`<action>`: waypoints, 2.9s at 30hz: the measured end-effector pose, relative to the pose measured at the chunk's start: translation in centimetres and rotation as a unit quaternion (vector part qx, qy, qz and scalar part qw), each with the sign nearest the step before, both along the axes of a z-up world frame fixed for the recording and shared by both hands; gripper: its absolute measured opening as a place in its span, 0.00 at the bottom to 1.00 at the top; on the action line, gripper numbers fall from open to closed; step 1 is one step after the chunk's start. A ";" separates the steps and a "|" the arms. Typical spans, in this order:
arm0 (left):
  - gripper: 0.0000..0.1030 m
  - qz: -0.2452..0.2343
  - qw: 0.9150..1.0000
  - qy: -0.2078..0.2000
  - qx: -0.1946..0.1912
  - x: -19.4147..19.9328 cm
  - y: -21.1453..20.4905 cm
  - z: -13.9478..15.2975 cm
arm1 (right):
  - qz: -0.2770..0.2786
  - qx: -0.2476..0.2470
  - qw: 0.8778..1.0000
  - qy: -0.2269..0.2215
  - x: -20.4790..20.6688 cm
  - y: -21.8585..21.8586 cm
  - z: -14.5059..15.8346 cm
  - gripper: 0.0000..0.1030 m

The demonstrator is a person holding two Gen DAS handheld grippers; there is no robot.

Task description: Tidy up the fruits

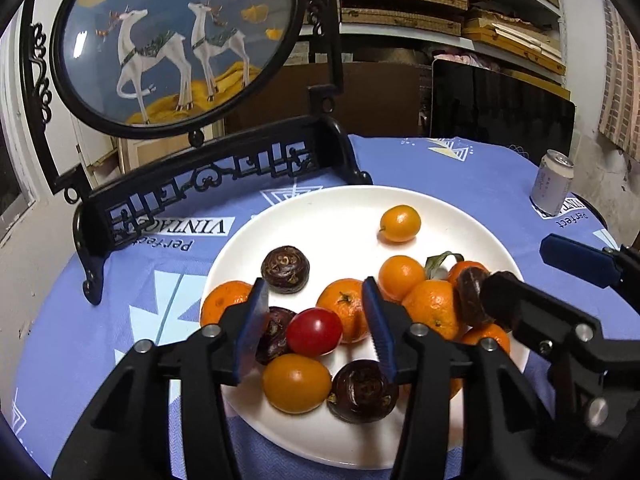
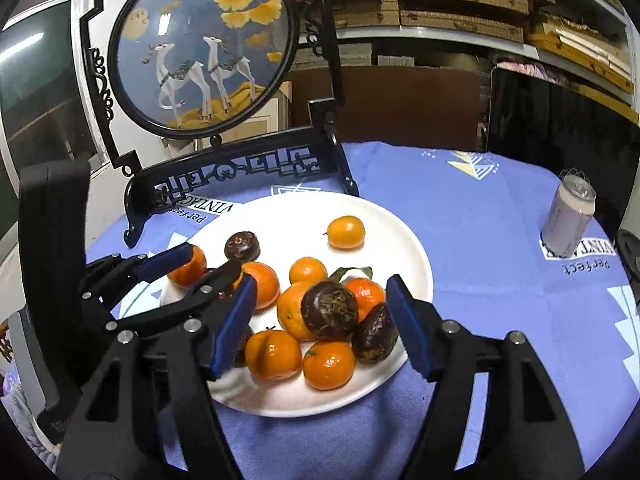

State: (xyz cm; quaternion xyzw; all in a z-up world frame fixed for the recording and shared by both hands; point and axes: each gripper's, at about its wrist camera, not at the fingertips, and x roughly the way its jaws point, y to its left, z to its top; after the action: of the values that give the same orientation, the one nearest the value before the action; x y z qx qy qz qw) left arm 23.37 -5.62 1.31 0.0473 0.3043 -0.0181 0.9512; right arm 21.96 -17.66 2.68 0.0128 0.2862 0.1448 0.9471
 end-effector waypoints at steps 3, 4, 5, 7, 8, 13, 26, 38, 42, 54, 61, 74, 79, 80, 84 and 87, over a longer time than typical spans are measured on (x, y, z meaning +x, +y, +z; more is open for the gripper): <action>0.56 0.000 1.000 -0.011 0.006 -0.3 0.0 0.6 | -0.001 0.005 1.000 -0.006 -0.4 -0.1 0.5 0.67; 0.59 0.001 1.000 -0.015 0.005 -0.5 0.0 0.8 | -0.001 0.008 1.000 -0.009 -0.5 -0.1 0.6 0.67; 0.59 0.001 1.000 -0.018 0.003 -0.6 0.1 1.0 | -0.003 0.010 1.000 -0.012 -0.6 -0.2 0.8 0.67; 0.59 0.000 1.000 -0.020 -0.001 -0.8 0.2 1.4 | -0.010 0.015 1.000 -0.019 -0.8 -0.4 1.0 0.69; 0.59 0.001 1.000 -0.022 -0.003 -1.0 0.3 1.6 | -0.016 0.020 0.999 -0.024 -1.0 -0.6 1.1 0.71; 0.59 0.010 1.000 -0.027 -0.004 -1.8 0.9 1.9 | -0.039 0.030 0.998 -0.033 -1.4 -1.5 0.9 0.76; 0.60 0.003 1.000 -0.018 -0.023 -5.9 1.9 2.0 | -0.022 0.019 0.999 0.016 -5.2 -2.0 -2.5 0.83; 0.68 -0.004 1.000 -0.010 -0.005 -10.6 1.4 1.5 | -0.030 -0.013 0.999 -0.024 -13.1 -0.6 -0.5 0.97; 0.99 0.030 0.999 -0.010 -0.010 -12.0 2.5 1.0 | -0.023 -0.085 0.996 -0.035 -12.0 -0.5 0.7 0.97; 0.99 -0.006 0.999 0.042 -0.005 -12.3 1.7 -1.1 | -0.111 -0.013 0.994 0.003 -9.3 -4.1 -5.0 0.98; 0.99 -0.013 0.999 0.035 -0.008 -13.2 1.8 -1.6 | -0.115 -0.002 0.993 0.023 -10.1 -3.3 -5.1 0.98; 0.99 -0.007 0.999 0.034 0.014 -13.0 1.5 -1.7 | -0.101 -0.015 0.994 0.047 -9.8 -3.2 -5.8 0.98; 0.99 -0.006 0.999 0.030 0.014 -13.2 1.5 -1.5 | -0.103 -0.008 0.994 0.026 -10.2 -3.7 -5.0 0.98; 0.99 -0.007 0.999 0.028 0.016 -13.2 1.4 -1.5 | -0.102 -0.009 0.994 0.025 -10.2 -3.7 -5.0 0.98; 0.99 -0.011 0.999 0.027 0.021 -13.3 1.2 -1.6 | -0.096 -0.020 0.995 0.031 -9.9 -3.3 -5.4 0.98; 0.99 -0.011 0.999 0.030 0.018 -13.2 1.3 -1.6 | -0.094 -0.021 0.995 0.036 -9.7 -3.2 -5.6 0.98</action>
State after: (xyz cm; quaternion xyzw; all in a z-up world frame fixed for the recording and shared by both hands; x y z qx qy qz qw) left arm 10.18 -4.37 -0.32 0.0673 0.3325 -0.0246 0.9404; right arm 12.26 -20.89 -2.89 0.0247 0.3209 0.0489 0.9455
